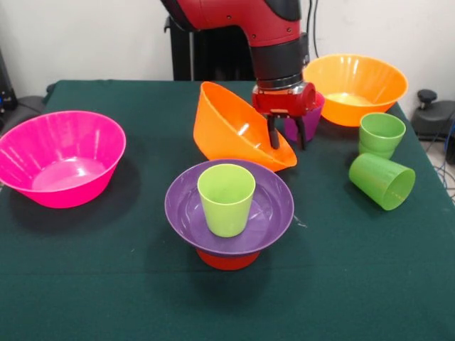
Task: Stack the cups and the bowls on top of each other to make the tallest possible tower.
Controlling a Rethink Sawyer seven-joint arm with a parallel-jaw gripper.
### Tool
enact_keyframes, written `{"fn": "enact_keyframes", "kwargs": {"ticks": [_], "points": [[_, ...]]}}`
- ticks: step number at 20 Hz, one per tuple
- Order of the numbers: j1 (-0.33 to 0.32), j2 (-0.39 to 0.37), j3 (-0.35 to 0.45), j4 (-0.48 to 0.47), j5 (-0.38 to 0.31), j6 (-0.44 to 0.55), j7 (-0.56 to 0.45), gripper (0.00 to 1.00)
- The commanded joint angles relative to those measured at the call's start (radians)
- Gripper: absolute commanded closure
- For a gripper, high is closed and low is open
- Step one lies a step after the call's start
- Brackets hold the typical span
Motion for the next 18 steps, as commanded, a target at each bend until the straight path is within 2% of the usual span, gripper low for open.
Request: {"fn": "enact_keyframes", "kwargs": {"ticks": [1, 5, 11, 14, 18], "points": [[-0.037, 0.027, 0.027, 0.051, -0.057, -0.011, 0.116, 0.0], [-0.081, -0.02, 0.061, 0.087, -0.065, 0.034, 0.106, 0.0], [-0.139, -0.159, 0.096, 0.191, -0.05, 0.13, 0.094, 0.0], [-0.141, -0.15, 0.08, 0.174, -0.054, 0.123, 0.076, 0.0], [-0.1, -0.113, 0.04, 0.121, -0.038, 0.103, 0.073, 0.0]]}}
